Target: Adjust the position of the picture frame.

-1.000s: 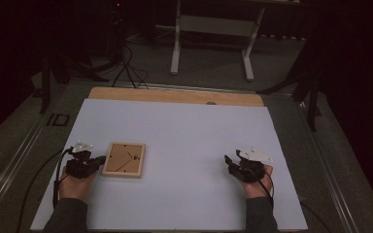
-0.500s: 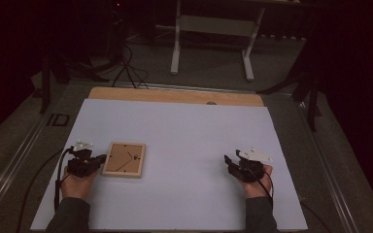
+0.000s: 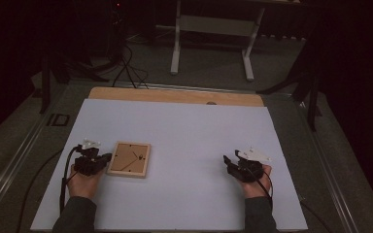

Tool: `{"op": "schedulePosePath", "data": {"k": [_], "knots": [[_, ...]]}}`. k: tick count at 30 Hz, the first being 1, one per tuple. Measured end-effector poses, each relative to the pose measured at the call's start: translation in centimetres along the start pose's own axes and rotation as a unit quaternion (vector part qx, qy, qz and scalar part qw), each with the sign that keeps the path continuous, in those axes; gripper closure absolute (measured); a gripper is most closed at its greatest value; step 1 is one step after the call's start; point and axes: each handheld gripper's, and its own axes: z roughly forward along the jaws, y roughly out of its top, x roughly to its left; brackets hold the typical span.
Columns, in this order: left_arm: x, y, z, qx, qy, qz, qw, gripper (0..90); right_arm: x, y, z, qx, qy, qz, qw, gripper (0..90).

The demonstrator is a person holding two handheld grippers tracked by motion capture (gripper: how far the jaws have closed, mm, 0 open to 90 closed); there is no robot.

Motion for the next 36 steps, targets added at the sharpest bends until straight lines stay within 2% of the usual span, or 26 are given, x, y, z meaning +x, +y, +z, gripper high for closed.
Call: {"op": "schedulePosePath", "data": {"k": [9,12,17,24,36], "knots": [[-0.9,-0.1,0.2,0.002,-0.013,0.006,0.9999,89.0,0.0,0.0,0.0,0.001,0.002,0.001,1.0000,47.9],[-1.8,0.0,0.4,0.001,-0.006,0.022,0.9998,88.9,0.0,0.0,0.0,0.001,0.002,0.002,1.0000,47.9],[-2.6,0.1,0.7,0.001,-0.004,0.035,0.9994,87.8,-0.1,0.0,0.0,0.001,0.003,0.001,1.0000,47.9],[-3.3,0.2,0.9,-0.002,-0.001,0.045,0.9990,87.3,-0.1,0.0,0.0,0.001,0.005,0.001,1.0000,47.8],[-4.4,0.3,1.4,-0.004,-0.014,0.054,0.9984,88.3,0.3,0.0,0.2,0.003,0.013,-0.002,0.9999,47.3]]}}
